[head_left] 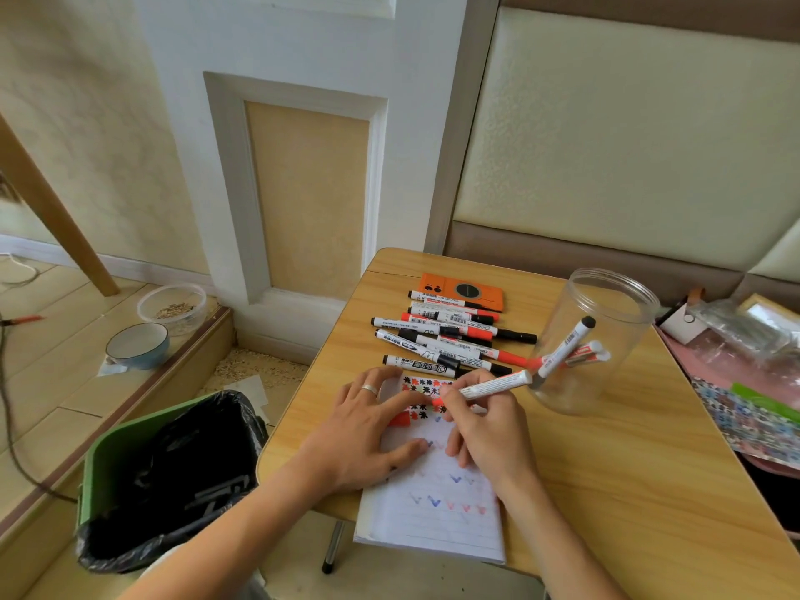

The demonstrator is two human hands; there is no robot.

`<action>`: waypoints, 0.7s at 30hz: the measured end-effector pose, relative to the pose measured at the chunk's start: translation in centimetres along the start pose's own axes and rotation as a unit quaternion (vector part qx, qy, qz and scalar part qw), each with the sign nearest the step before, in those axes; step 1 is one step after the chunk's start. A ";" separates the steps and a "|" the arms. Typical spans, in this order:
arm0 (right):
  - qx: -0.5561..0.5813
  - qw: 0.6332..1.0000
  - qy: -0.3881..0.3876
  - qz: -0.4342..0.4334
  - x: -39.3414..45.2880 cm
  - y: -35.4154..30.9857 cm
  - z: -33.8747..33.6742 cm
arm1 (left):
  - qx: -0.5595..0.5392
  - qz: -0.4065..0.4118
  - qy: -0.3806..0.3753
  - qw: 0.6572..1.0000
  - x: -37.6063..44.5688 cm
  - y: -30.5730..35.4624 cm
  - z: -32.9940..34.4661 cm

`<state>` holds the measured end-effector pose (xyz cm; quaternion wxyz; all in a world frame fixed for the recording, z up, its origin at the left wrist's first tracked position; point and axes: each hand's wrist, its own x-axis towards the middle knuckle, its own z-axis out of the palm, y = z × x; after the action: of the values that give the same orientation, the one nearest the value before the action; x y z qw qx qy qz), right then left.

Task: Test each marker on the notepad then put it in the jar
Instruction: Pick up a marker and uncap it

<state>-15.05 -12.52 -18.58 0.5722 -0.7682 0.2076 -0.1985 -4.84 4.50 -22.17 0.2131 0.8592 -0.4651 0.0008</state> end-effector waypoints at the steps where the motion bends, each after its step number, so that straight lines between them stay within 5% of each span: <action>1: -0.018 1.000 0.006 -0.004 0.0 0.0 0.0 | 0.000 -0.003 -0.004 1.000 0.0 0.0 -0.1; 21: -0.052 0.998 -0.016 0.015 -0.2 0.3 0.0 | -0.001 0.004 -0.009 1.000 0.0 0.2 -0.2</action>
<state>-15.24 -12.45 -18.91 0.5380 -0.7965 0.2199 -0.1665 -4.98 4.47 -21.85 0.2096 0.8571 -0.4706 -0.0065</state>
